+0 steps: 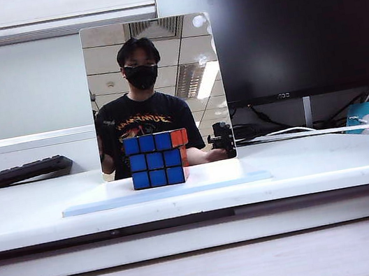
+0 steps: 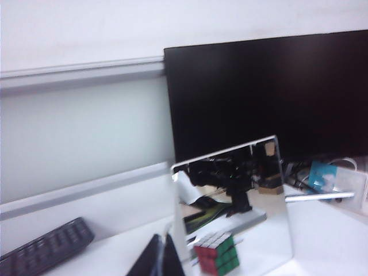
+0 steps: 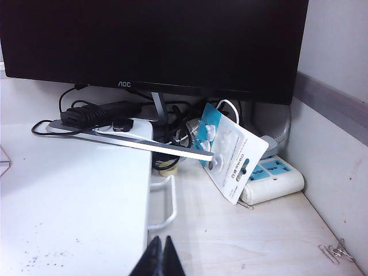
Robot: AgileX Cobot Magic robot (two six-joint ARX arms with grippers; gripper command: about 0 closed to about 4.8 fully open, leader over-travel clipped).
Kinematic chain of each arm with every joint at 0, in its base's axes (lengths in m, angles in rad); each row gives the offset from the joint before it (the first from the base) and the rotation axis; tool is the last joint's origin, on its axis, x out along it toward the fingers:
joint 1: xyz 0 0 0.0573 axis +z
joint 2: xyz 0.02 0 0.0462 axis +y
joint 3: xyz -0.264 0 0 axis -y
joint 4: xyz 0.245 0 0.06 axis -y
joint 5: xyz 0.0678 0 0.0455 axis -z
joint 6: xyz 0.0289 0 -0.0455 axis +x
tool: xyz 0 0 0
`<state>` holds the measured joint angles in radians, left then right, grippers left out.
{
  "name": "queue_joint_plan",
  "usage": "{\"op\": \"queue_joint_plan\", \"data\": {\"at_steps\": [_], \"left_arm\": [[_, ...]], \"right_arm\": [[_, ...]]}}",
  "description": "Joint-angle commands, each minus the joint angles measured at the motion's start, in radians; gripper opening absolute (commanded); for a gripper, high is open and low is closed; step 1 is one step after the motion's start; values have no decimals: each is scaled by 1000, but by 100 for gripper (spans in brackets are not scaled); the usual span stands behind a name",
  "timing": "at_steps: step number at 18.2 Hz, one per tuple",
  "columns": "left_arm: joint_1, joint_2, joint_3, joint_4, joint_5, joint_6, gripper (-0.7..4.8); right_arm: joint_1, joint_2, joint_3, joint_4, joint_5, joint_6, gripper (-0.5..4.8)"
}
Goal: Move the the Rubik's Cube near the mirror.
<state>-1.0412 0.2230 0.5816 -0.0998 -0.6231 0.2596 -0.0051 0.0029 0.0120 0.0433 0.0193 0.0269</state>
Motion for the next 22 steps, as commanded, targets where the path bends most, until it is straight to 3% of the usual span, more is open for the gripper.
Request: {"op": "queue_joint_plan", "data": {"at_steps": [1, 3, 11, 13, 14, 16, 18, 19, 21, 22], "left_arm": [[2, -66, 0, -96, -5, 43, -4], [2, -93, -1, -148, -44, -7, 29], [1, -99, 0, -200, -50, 3, 28], [39, -117, -1, -216, -45, 2, 28], [117, -121, -4, -245, -15, -18, 28], [451, -126, -62, -307, 166, -90, 28], [727, -163, -154, -262, 449, -116, 28], [847, -195, -231, -177, 584, -137, 28], [948, -219, -337, -56, 693, -192, 28], [975, -219, -380, -11, 699, -220, 28]], "right_arm": [[1, 0, -5, 13, 5, -1, 0], [1, 0, -5, 13, 5, -1, -1], [1, 0, -5, 13, 5, -1, -1], [1, 0, -5, 14, 5, -1, -1], [1, 0, -5, 12, 5, -1, -1], [0, 0, -5, 13, 4, -1, -1], [1, 0, -5, 13, 5, -1, -1], [0, 0, -5, 13, 5, -1, -1], [1, 0, -5, 11, 6, -1, -1], [0, 0, -5, 10, 6, -1, -1]]}}
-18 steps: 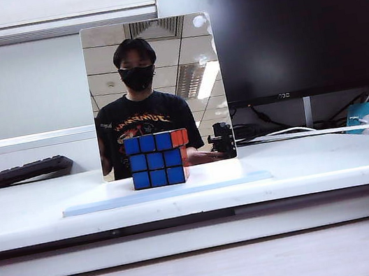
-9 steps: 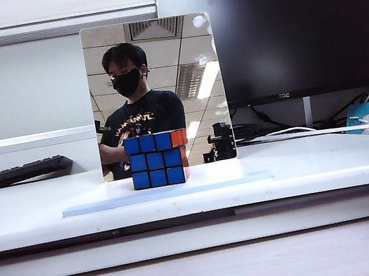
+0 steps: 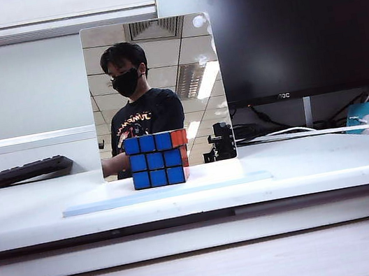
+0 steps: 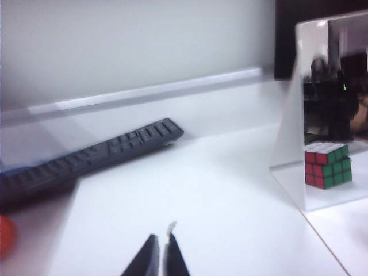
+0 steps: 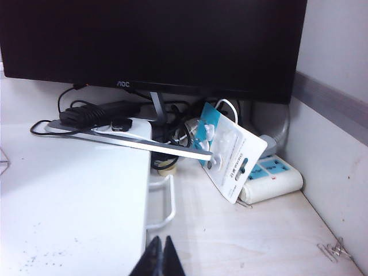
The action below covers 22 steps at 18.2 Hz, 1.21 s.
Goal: Move the the Rubik's Cube near the mirror.
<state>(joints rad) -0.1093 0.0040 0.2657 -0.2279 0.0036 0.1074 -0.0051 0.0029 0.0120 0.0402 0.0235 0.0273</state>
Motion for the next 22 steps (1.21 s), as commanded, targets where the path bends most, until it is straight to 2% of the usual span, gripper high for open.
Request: {"op": "queue_joint_plan", "data": {"at_steps": [1, 5, 22], "left_arm": [[50, 0, -97, 149, 68, -86, 28], [80, 0, -249, 298, 66, -147, 28], [111, 0, -256, 289, 64, -142, 28]], "right_arm": [[1, 0, -5, 14, 0, -1, -1], [0, 0, -5, 9, 1, -1, -1], [0, 0, -5, 9, 1, -1, -1]]}}
